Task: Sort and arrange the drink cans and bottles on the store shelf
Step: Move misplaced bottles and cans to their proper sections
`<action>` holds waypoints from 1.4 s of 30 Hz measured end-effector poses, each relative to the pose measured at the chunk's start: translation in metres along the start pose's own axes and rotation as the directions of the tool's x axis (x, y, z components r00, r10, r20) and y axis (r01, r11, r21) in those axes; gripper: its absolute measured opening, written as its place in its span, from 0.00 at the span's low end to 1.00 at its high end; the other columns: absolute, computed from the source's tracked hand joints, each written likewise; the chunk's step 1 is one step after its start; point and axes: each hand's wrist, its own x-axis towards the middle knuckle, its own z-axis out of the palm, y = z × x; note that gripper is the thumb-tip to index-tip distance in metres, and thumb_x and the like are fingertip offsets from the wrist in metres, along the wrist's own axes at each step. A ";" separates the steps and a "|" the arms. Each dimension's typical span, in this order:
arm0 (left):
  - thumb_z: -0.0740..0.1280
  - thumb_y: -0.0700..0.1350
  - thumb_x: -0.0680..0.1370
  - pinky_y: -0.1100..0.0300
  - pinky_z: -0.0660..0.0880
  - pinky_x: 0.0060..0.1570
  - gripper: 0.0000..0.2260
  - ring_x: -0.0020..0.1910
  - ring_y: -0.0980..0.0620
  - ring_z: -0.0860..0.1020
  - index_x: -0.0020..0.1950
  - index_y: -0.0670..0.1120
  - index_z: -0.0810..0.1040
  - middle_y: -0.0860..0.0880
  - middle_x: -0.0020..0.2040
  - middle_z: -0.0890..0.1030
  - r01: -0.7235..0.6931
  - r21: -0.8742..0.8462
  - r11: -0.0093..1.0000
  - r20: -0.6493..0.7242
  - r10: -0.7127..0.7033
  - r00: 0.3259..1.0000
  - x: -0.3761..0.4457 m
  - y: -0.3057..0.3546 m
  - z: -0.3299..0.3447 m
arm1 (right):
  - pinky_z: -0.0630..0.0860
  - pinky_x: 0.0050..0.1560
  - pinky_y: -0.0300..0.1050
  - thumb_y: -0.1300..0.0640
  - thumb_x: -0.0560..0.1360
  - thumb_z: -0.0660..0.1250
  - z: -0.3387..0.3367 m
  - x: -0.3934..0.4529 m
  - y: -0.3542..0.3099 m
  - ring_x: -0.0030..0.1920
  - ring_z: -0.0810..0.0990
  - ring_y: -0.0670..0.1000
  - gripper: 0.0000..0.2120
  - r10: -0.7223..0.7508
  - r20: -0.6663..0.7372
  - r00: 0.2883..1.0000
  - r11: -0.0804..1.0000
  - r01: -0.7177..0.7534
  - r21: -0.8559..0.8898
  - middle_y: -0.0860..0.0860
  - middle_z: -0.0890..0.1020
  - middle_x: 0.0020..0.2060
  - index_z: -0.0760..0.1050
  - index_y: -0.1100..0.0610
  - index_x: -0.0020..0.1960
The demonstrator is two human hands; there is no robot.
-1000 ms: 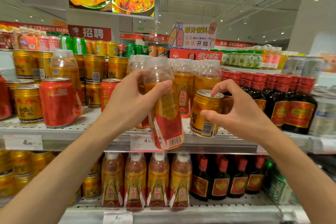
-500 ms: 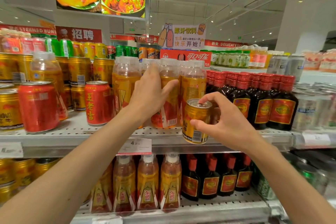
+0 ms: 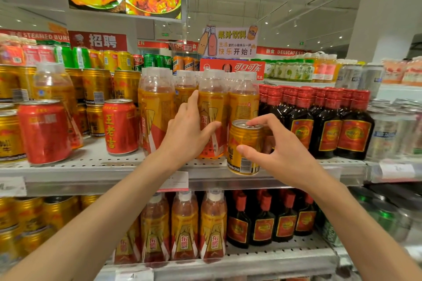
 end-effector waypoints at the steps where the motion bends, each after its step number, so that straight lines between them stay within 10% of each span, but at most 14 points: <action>1: 0.68 0.58 0.79 0.41 0.68 0.71 0.41 0.74 0.47 0.69 0.83 0.48 0.49 0.47 0.76 0.70 0.008 -0.015 1.000 -0.003 -0.008 1.000 -0.002 -0.001 0.000 | 0.73 0.45 0.29 0.42 0.73 0.73 0.000 -0.001 0.000 0.53 0.78 0.37 0.23 0.001 -0.005 1.000 1.000 -0.001 0.011 0.38 0.77 0.56 0.68 0.43 0.64; 8: 0.68 0.55 0.80 0.45 0.73 0.69 0.35 0.73 0.51 0.71 0.82 0.54 0.55 0.51 0.78 0.68 0.039 -0.195 0.980 0.025 -0.035 0.999 -0.024 -0.009 -0.007 | 0.72 0.46 0.24 0.46 0.73 0.76 0.006 -0.008 0.002 0.52 0.78 0.34 0.23 -0.007 -0.067 0.998 0.992 0.015 0.129 0.39 0.79 0.55 0.71 0.46 0.63; 22: 0.71 0.45 0.78 0.68 0.78 0.49 0.11 0.53 0.58 0.82 0.60 0.54 0.79 0.58 0.51 0.85 0.196 -0.496 0.846 -0.080 -0.269 0.960 -0.150 -0.051 -0.040 | 0.82 0.46 0.39 0.46 0.67 0.78 0.051 -0.054 -0.016 0.50 0.84 0.43 0.24 0.009 0.005 1.000 0.954 -0.011 0.298 0.35 0.80 0.53 0.73 0.41 0.59; 34: 0.70 0.47 0.78 0.58 0.78 0.52 0.12 0.52 0.55 0.83 0.60 0.56 0.79 0.55 0.50 0.84 0.393 -0.563 0.727 0.076 -0.427 0.901 -0.220 -0.174 -0.094 | 0.79 0.36 0.34 0.49 0.62 0.77 0.180 -0.095 -0.084 0.40 0.84 0.43 0.25 0.286 -0.017 0.958 0.877 -0.255 0.407 0.37 0.82 0.49 0.76 0.46 0.57; 39: 0.70 0.52 0.75 0.59 0.76 0.52 0.13 0.51 0.55 0.82 0.59 0.56 0.79 0.55 0.50 0.85 0.414 -0.578 0.703 0.151 -0.406 0.901 -0.225 -0.222 -0.126 | 0.81 0.41 0.56 0.48 0.64 0.79 0.230 -0.097 -0.117 0.40 0.81 0.60 0.22 0.370 -0.052 0.927 0.871 -0.327 0.368 0.58 0.81 0.42 0.76 0.37 0.54; 42: 0.69 0.52 0.75 0.57 0.77 0.53 0.14 0.51 0.54 0.82 0.60 0.55 0.79 0.54 0.50 0.85 0.421 -0.571 0.705 0.185 -0.389 0.902 -0.230 -0.242 -0.140 | 0.75 0.33 0.45 0.46 0.63 0.77 0.247 -0.097 -0.134 0.31 0.74 0.53 0.22 0.392 -0.065 0.918 0.865 -0.343 0.366 0.61 0.78 0.37 0.76 0.39 0.55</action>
